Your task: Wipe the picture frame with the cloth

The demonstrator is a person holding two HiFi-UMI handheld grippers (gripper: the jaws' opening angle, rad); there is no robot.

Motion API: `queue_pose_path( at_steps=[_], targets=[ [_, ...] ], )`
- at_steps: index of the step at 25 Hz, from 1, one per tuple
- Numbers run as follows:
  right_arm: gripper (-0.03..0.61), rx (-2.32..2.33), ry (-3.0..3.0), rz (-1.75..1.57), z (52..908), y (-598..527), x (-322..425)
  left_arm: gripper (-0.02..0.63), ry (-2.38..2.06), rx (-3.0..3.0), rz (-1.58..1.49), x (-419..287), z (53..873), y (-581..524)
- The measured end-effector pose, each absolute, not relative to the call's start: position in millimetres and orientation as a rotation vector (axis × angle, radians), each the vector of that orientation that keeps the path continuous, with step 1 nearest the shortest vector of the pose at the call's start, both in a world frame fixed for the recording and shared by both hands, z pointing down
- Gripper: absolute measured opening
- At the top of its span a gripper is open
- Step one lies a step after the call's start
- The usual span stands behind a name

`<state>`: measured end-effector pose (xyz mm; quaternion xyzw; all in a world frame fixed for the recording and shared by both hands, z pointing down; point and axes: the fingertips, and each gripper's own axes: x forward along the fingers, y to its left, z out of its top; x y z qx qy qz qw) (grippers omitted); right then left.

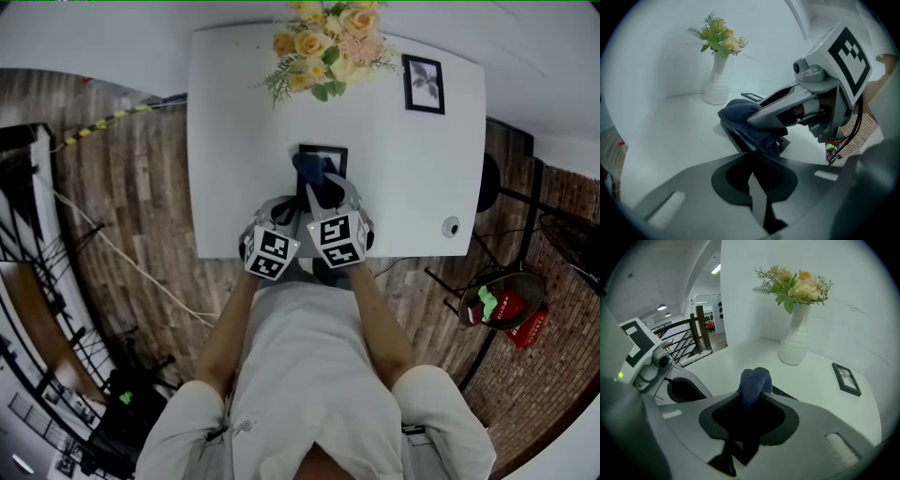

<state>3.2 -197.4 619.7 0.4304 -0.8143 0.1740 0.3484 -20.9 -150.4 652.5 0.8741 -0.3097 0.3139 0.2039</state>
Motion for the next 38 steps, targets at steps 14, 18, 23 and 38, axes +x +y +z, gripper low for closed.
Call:
queue_pose_path(
  at_steps=[14,18,23,38],
  targets=[
    [0.100,1.047,-2.054,0.392,650,-193,-8,0.020,-0.868,2.433,0.854,-21,653,-150],
    [0.101,1.055,-2.030,0.374,651,-192,2,0.020,-0.862,2.428,0.846,-20,653,-149],
    [0.101,1.091,-1.997,0.378,649,-191,21,0.020,-0.862,2.425,0.843,-20,654,-149],
    [0.101,1.236,-1.868,0.394,638,-179,87,0.020,-0.839,2.436,0.845,-19,654,-149]
  ],
)
